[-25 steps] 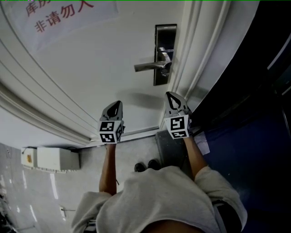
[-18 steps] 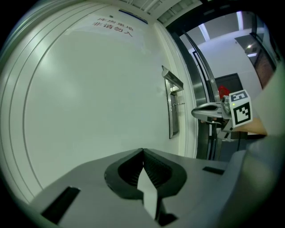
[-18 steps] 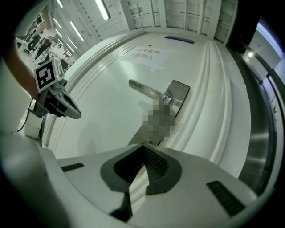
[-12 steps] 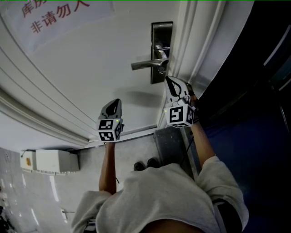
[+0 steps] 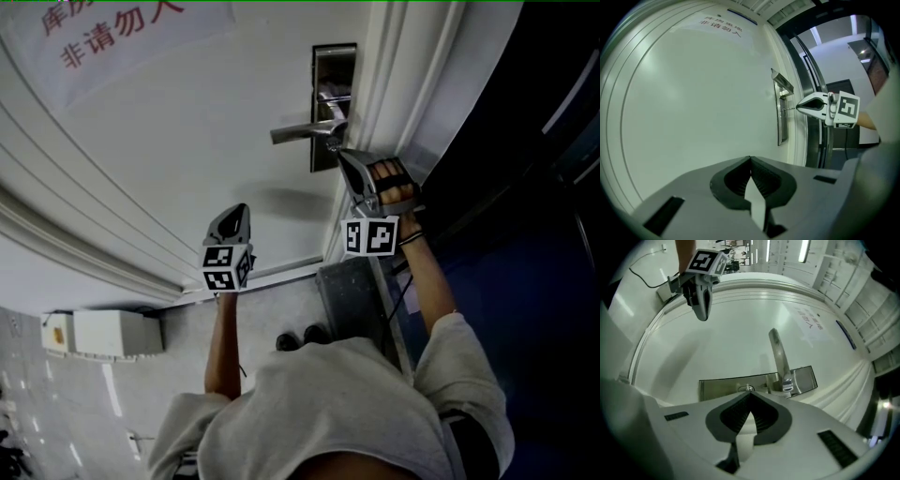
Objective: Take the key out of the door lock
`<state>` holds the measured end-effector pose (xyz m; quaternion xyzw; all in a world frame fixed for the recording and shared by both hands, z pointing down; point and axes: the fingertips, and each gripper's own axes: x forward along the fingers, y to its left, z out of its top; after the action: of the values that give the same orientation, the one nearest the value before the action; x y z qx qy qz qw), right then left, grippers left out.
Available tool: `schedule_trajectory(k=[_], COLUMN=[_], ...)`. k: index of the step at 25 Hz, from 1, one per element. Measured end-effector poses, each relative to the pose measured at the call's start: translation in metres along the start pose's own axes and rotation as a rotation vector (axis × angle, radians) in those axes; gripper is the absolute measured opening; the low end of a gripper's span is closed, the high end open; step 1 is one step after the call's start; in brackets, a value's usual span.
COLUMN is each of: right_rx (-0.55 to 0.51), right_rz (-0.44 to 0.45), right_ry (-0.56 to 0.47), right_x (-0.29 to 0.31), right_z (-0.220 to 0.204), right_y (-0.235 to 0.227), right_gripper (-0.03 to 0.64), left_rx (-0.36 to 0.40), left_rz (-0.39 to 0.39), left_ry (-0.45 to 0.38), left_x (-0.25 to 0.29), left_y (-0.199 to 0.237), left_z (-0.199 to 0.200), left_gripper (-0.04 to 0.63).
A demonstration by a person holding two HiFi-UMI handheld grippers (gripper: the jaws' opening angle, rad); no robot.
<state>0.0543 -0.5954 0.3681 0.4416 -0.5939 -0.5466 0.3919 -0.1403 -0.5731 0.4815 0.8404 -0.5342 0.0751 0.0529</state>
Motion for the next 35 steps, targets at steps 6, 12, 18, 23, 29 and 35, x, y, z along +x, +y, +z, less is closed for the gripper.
schedule_trajectory(k=[6,12,18,23,29,35], right_rx=[-0.061,-0.074,-0.102,-0.113,-0.117,-0.108], right_rz=[0.013,0.035,0.030,0.021,-0.016,-0.034], right_ry=[0.007,-0.013,0.045,0.055,0.056,0.058], right_x=[-0.002,0.000,0.012,0.021,0.033,0.039], right_z=[0.003,0.009,-0.001,-0.003,0.000,0.001], right_y=[0.001,0.009,0.008,0.011,0.005,0.003], right_gripper=[0.023,0.140,0.192,0.183,0.126,0.054], left_rx=[-0.001,0.001,0.001,0.000,-0.009,-0.016], left_rz=[0.006,-0.003,-0.011,-0.011,-0.005,0.007], left_ry=[0.002,0.004,0.015,0.020,0.022,0.025], left_x=[-0.001,-0.001,0.000,-0.001,-0.002,-0.004], left_y=[0.007,0.007,0.006,0.008,0.011,0.018], left_z=[-0.001,-0.001,-0.003,-0.006,-0.009,-0.012], left_gripper=[0.018,0.018,0.018,0.018,0.018,0.018])
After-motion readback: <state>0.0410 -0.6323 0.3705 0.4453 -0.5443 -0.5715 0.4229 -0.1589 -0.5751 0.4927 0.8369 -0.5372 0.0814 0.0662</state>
